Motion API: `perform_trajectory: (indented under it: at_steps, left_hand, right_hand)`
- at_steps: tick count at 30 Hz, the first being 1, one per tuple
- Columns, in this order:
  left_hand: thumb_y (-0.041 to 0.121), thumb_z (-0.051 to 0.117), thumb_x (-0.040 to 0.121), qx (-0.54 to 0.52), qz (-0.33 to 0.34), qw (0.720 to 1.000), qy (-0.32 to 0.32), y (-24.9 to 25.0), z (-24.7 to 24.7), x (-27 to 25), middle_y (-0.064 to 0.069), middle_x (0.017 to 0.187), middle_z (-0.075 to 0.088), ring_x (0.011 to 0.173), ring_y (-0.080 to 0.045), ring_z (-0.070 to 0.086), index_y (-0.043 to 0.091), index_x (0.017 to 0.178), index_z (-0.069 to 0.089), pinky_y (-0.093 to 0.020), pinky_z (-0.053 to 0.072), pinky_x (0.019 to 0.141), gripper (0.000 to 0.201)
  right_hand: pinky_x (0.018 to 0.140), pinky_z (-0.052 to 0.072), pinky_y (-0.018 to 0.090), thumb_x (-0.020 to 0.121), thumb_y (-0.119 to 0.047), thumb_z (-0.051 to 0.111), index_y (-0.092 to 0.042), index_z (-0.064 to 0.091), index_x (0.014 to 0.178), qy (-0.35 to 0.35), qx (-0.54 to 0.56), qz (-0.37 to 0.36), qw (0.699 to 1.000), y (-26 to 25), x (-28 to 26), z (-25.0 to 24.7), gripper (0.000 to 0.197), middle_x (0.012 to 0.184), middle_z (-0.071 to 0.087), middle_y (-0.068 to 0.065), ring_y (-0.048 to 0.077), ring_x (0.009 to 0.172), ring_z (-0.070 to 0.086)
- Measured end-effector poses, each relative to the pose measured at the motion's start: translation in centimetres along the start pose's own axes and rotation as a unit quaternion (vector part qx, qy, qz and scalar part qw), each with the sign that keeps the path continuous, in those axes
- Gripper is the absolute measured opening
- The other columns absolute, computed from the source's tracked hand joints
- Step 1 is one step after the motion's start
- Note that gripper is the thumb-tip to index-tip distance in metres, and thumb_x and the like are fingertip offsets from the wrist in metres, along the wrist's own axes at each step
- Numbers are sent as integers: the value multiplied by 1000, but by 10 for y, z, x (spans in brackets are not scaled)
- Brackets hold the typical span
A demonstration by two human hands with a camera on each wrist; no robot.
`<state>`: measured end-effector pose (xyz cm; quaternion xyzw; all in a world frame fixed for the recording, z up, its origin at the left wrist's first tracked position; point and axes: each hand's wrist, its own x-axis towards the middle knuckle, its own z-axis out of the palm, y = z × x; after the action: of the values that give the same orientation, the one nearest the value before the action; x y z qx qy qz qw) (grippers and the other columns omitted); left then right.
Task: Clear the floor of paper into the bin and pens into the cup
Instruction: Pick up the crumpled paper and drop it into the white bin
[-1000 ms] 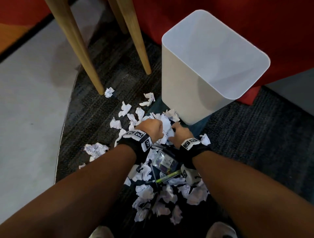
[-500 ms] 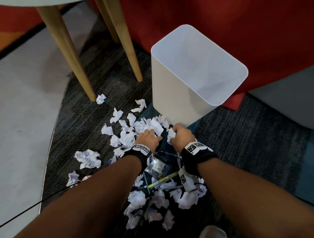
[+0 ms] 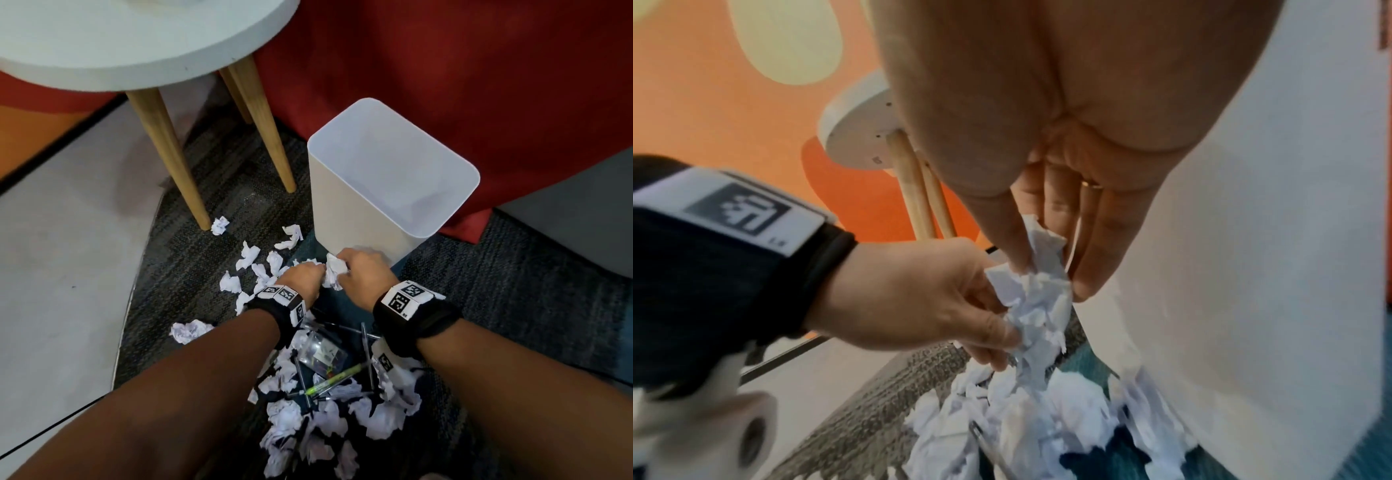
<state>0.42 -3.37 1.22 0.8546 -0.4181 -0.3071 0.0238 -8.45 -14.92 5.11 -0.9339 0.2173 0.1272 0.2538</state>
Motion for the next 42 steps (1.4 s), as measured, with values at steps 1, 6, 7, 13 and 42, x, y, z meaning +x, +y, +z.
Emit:
perform_trajectory:
  at_steps: [1, 6, 7, 13, 42]
  left_hand:
    - [11, 48, 93, -4, -4, 1000, 11, 0, -9, -3, -15, 118, 59, 112, -34, 56, 12, 120, 54, -37, 44, 85, 27]
    - [13, 45, 94, -73, -48, 993, 74, 0, -52, -22, -15, 118, 63, 110, -35, 59, 18, 120, 60, -35, 46, 82, 31]
    - [13, 45, 94, -97, -54, 990, 88, 1, -61, -27, -15, 121, 63, 112, -35, 58, 19, 123, 60, -35, 48, 85, 33]
    - [22, 52, 88, -187, -81, 958, 201, 5, -110, -53, -10, 100, 71, 91, -29, 65, 28, 110, 66, -36, 55, 78, 27]
    - [32, 62, 85, -180, 16, 933, 313, 93, -195, -31, 6, 75, 59, 79, -26, 62, 31, 107, 49, -37, 53, 66, 26]
  right_hand:
    - [84, 47, 31, 88, -18, 57, -16, 60, 117, 4, -12, -11, 1000, -5, -1, -7, 29, 107, 67, 11, 30, 102, 60]
    - [84, 49, 32, 90, -21, 55, -18, 58, 121, 25, -36, -73, 996, -30, -18, -37, 31, 102, 70, 9, 30, 98, 64]
    - [82, 50, 33, 91, -21, 54, -18, 56, 122, 28, -30, -87, 995, -35, -22, -42, 32, 101, 70, 10, 30, 96, 64]
    - [67, 49, 35, 89, -27, 61, -28, 38, 132, 152, 109, -131, 974, -58, -44, -84, 49, 82, 65, 1, 23, 73, 62]
    - [92, 45, 48, 94, -50, 49, -25, 57, 108, 316, 129, 47, 939, -6, -21, -142, 30, 117, 56, 1, 26, 110, 55]
